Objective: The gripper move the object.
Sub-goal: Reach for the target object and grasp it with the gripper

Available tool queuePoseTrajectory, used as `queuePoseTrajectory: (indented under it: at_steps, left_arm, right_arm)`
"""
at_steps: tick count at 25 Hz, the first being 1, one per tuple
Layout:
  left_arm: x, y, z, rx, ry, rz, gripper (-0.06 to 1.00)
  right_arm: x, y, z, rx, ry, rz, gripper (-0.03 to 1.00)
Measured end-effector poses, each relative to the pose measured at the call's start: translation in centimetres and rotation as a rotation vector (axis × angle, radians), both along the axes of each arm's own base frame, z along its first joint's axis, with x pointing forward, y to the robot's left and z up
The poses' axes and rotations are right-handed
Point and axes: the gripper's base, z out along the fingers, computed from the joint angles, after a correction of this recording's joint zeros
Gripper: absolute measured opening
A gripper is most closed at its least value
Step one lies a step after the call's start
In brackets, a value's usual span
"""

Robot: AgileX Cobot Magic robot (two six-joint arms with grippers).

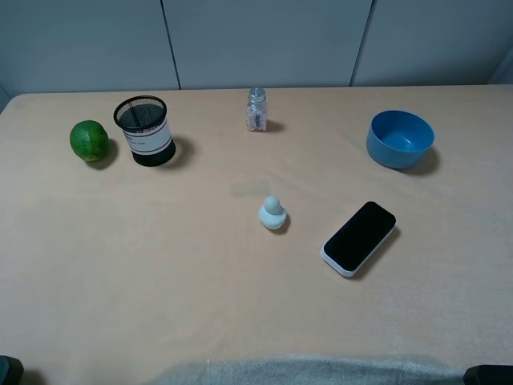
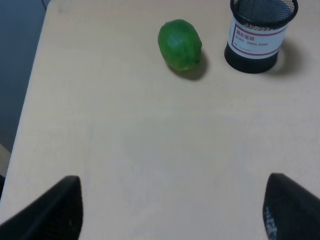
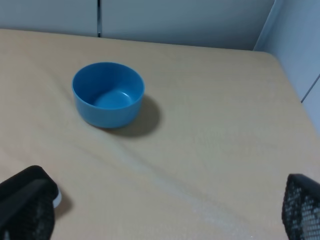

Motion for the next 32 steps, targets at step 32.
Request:
queuePoseTrajectory:
  at_steps: [32]
  left_arm:
    - [0.00,0.00,0.00,0.000,0.000,0.000,0.80]
  right_arm:
    - [0.00,0.11,0.00,0.033,0.000,-0.002,0.69]
